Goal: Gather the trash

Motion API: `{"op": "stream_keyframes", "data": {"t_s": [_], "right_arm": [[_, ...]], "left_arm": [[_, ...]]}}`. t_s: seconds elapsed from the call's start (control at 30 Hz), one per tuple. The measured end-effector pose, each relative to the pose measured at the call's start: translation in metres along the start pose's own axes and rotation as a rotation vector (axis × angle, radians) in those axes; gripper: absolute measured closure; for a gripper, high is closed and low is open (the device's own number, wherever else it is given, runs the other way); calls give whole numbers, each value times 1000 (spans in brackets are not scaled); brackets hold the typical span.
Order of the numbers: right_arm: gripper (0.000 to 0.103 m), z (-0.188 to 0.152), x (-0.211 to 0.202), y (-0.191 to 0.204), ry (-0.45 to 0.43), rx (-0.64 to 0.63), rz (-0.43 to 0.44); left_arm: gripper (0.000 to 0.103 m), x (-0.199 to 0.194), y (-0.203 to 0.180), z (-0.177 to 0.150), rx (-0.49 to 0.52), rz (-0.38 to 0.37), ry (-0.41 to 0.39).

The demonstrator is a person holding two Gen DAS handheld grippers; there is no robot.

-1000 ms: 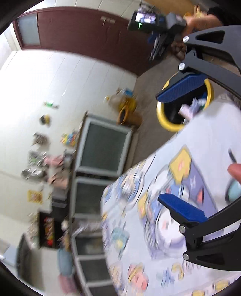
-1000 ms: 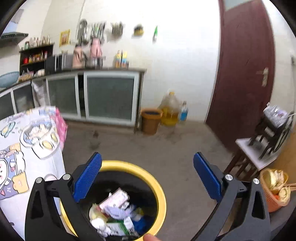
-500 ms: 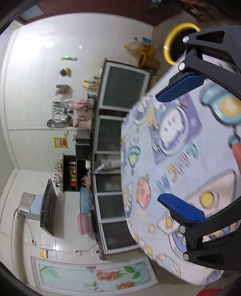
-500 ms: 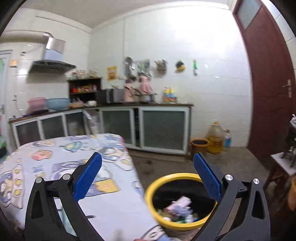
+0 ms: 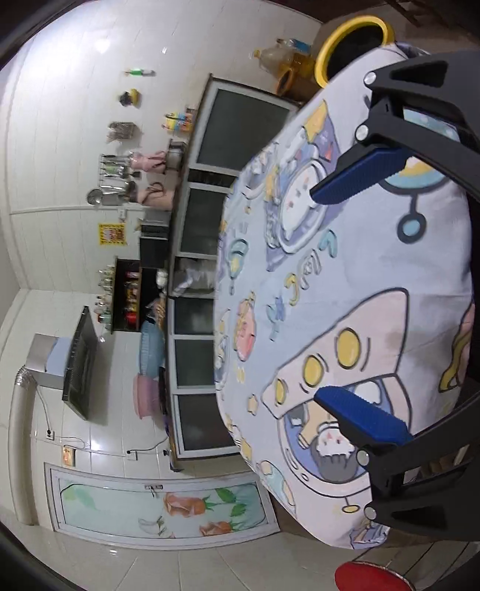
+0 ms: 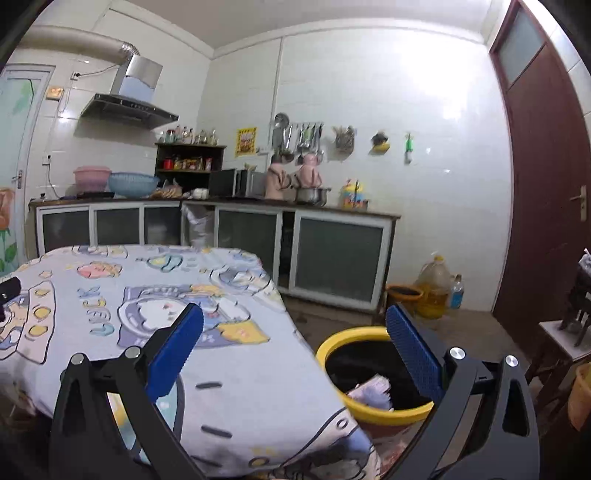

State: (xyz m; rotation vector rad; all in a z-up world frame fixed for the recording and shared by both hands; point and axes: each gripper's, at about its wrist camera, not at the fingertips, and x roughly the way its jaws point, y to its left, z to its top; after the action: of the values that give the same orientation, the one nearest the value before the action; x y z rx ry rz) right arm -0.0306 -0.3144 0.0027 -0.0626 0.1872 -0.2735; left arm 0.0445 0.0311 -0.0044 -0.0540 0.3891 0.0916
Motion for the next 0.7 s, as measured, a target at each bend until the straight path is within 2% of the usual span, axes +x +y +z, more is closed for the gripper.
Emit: {"op": "stream_keyframes", "data": {"t_s": [0.13,0.3,0.7], "right_arm": [[8,-6,6,0,35,26,12],[8,-10,11,3,53,27,24],[8,-16,16,6,78,32,28]], "left_arm": [[8,9,-2,-7,-3,47,46],[8,12,0,-10,-56,31,81],[8,15,-6,-12,-55,-9,124]]}}
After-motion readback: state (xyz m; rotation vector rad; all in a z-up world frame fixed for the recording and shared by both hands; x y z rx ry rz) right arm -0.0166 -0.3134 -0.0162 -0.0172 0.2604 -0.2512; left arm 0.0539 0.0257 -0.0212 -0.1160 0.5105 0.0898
